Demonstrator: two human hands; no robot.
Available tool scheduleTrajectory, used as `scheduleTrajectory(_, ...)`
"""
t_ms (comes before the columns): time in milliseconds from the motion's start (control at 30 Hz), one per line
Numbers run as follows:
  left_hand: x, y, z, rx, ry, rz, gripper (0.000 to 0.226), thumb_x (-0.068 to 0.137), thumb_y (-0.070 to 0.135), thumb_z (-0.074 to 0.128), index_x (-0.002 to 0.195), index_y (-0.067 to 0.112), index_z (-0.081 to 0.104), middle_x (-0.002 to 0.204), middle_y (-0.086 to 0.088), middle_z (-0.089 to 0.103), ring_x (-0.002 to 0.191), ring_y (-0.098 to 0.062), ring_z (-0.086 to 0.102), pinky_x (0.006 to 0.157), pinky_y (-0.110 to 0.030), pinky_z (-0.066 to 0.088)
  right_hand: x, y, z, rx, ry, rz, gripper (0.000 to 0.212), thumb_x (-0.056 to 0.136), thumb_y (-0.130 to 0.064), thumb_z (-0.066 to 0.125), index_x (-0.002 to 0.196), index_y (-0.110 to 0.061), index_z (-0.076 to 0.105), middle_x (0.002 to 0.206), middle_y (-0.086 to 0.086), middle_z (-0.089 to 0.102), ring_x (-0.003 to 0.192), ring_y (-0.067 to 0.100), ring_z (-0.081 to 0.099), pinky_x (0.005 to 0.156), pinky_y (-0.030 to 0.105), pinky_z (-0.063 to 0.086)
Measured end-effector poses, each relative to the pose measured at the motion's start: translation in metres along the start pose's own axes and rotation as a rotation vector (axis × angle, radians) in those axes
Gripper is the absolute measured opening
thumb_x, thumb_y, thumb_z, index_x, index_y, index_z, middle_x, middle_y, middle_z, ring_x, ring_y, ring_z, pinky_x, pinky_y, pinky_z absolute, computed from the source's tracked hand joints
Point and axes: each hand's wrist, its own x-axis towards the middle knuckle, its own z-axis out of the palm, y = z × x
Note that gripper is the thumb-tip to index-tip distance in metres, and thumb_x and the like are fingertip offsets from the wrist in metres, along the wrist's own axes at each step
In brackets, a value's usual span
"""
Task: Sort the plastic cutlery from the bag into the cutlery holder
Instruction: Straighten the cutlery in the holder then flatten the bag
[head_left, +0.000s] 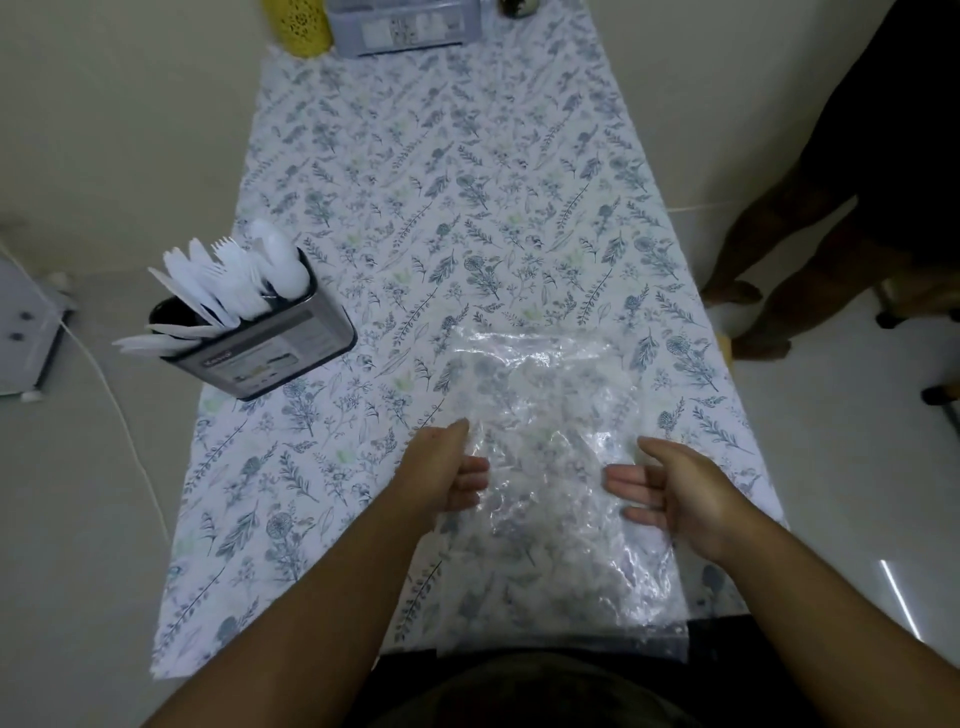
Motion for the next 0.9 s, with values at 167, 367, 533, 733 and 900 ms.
scheduleTrajectory(167, 0.003, -0.013, -0.010, -0.126, 0.007, 0.039, 0.054, 0.103, 0.058, 0.033, 0.094, 0.009, 0.056, 0.088, -0.022, 0.075, 0.078, -0.031, 0.071, 0.072, -0.040, 0.056, 0.000, 0.007, -0.005, 0.192, 0.055, -0.012, 0.046, 0.106, -0.055, 0.031, 0.095, -0.017, 0.055, 0.106, 0.013, 0.078, 0.100, 0.024, 0.072, 0.083, 0.043, 0.056)
scheduleTrajectory(367, -0.009, -0.028, -0.041, 0.110, -0.134, 0.250, 0.026, 0.083, 0.029, 0.081, 0.086, 0.011, 0.062, 0.072, -0.002, 0.064, 0.071, -0.020, 0.064, 0.066, -0.030, 0.053, -0.016, 0.016, -0.023, 0.227, -0.118, 0.008, 0.045, 0.096, -0.055, 0.054, 0.078, -0.016, 0.068, 0.079, 0.008, 0.075, 0.073, 0.021, 0.073, 0.057, 0.030, 0.061)
scheduleTrajectory(533, -0.017, -0.024, -0.046, 0.409, -0.140, 0.357, 0.044, 0.078, 0.017, 0.085, 0.118, 0.023, 0.069, 0.093, -0.001, 0.077, 0.086, -0.013, 0.075, 0.082, -0.032, 0.061, -0.018, 0.016, -0.034, -0.266, -0.242, -0.184, 0.080, 0.055, -0.027, 0.097, 0.127, -0.020, 0.062, 0.085, -0.005, 0.073, 0.084, 0.016, 0.070, 0.081, 0.040, 0.056)
scheduleTrajectory(733, -0.016, -0.015, -0.038, 0.648, 0.078, 0.611, 0.012, 0.088, 0.029, 0.073, 0.082, 0.019, 0.074, 0.074, -0.002, 0.072, 0.066, -0.016, 0.068, 0.060, -0.030, 0.056, -0.022, 0.006, -0.020, -0.589, 0.064, -0.387, 0.025, 0.070, -0.016, 0.092, 0.088, -0.016, 0.074, 0.074, 0.010, 0.062, 0.065, 0.019, 0.058, 0.064, 0.036, 0.051)
scheduleTrajectory(900, -0.019, -0.010, -0.028, 0.265, 0.024, 0.433, 0.010, 0.100, 0.025, 0.059, 0.100, 0.017, 0.065, 0.095, 0.002, 0.072, 0.083, -0.009, 0.070, 0.076, -0.028, 0.056, -0.032, 0.002, -0.008, -0.260, -0.064, -0.310, 0.007, 0.088, -0.024, 0.075, 0.094, -0.021, 0.073, 0.089, 0.011, 0.072, 0.073, 0.021, 0.066, 0.067, 0.037, 0.052)
